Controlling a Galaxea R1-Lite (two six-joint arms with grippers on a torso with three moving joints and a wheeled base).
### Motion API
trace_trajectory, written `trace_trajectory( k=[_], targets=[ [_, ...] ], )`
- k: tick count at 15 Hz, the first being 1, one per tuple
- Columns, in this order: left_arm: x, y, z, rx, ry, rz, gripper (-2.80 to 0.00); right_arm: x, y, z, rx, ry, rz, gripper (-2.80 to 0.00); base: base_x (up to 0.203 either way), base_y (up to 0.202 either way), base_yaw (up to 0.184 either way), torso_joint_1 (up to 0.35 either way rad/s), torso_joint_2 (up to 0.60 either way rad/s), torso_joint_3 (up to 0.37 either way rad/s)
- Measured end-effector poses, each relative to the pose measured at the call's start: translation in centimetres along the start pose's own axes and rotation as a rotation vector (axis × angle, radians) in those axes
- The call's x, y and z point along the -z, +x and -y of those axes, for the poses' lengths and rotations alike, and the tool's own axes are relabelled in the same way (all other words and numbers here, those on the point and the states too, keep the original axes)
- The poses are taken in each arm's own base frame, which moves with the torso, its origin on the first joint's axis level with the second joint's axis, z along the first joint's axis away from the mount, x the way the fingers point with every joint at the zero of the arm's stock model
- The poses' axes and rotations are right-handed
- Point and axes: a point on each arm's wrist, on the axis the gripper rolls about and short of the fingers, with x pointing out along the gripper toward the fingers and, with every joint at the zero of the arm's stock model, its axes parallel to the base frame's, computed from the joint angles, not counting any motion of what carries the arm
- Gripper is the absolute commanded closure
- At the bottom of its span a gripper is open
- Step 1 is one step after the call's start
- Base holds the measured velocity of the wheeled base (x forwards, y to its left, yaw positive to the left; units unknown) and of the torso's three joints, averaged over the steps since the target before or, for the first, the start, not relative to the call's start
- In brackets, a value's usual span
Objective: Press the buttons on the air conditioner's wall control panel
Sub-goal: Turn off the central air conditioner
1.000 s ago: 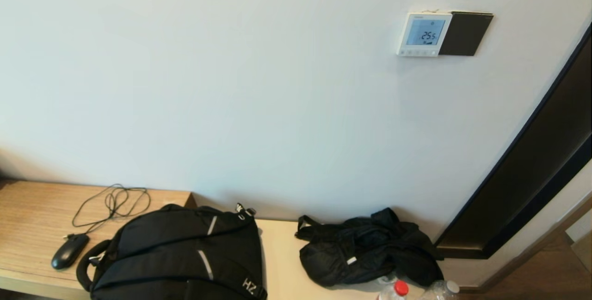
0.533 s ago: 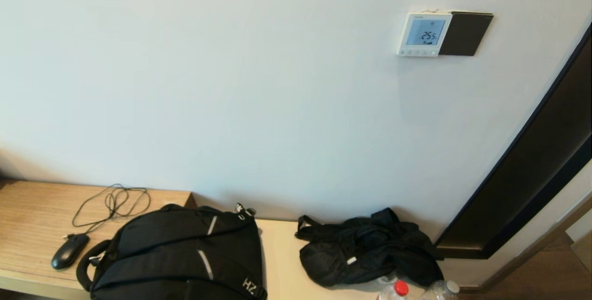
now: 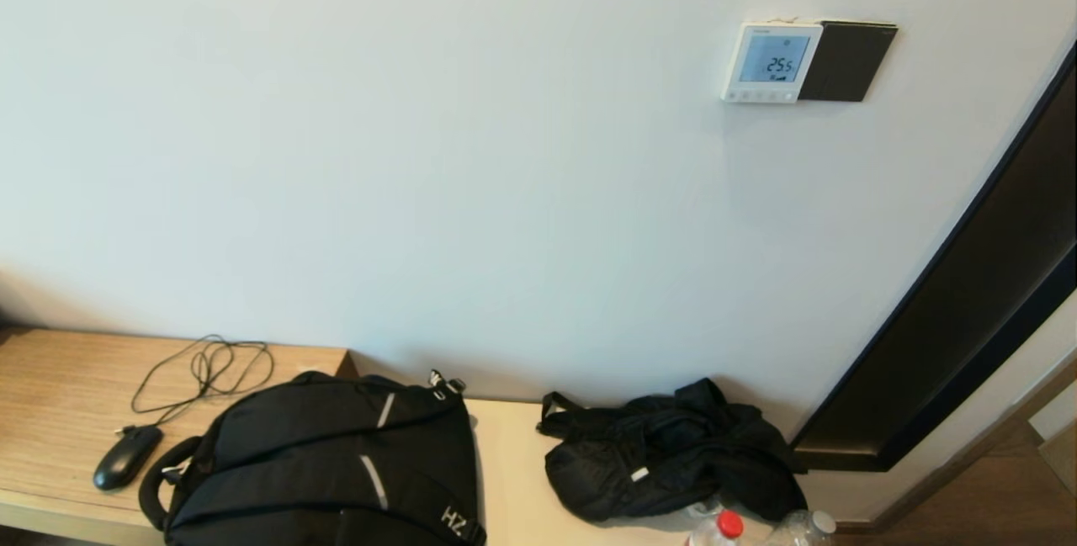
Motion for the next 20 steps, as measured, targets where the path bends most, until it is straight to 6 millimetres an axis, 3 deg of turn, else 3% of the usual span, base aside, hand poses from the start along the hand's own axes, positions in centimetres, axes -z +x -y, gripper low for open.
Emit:
trace_trajectory(
  k=[20],
  targets=[
    [0.0,0.0,0.0,0.0,0.0,0.0,0.0,0.01,-0.01,0.0,0.001,0.003,-0.004,0.0,0.0,0.0,0.0,0.0,0.0,0.0]
  ],
)
